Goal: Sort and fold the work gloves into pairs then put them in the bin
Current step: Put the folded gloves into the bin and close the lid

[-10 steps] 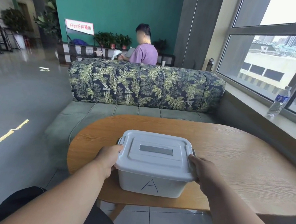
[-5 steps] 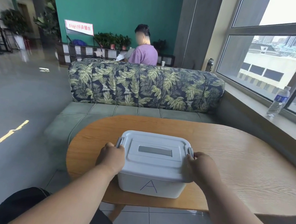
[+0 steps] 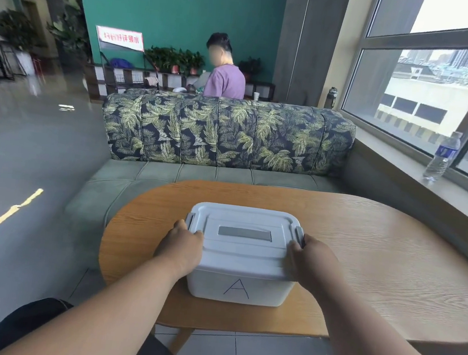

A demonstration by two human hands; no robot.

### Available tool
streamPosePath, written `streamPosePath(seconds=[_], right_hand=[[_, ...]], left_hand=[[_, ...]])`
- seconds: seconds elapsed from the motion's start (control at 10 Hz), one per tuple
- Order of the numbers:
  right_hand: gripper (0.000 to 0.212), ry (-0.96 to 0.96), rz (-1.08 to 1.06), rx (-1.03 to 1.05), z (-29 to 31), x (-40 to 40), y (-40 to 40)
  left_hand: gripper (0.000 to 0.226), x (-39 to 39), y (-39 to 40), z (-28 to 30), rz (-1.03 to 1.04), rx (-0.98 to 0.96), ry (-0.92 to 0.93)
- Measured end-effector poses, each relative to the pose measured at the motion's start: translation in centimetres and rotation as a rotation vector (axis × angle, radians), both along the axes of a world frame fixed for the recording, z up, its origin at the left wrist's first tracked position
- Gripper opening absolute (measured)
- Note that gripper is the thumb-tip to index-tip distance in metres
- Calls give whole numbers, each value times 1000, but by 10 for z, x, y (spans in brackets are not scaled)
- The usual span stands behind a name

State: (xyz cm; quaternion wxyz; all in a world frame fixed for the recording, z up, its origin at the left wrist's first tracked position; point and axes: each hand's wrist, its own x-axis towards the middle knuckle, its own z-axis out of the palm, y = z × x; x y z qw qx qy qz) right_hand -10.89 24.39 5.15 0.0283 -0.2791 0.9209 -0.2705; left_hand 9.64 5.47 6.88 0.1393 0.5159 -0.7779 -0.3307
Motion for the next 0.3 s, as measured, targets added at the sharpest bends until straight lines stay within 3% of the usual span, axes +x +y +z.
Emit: streamPosePath(seconds=[0.2, 0.3], right_hand=[[42, -3, -12, 77, 9, -6, -18], [55, 161, 39, 109, 16, -8, -19]], left_hand=[[37, -11, -11, 14, -43, -32, -99], [58, -11, -10, 22, -110, -290, -123]])
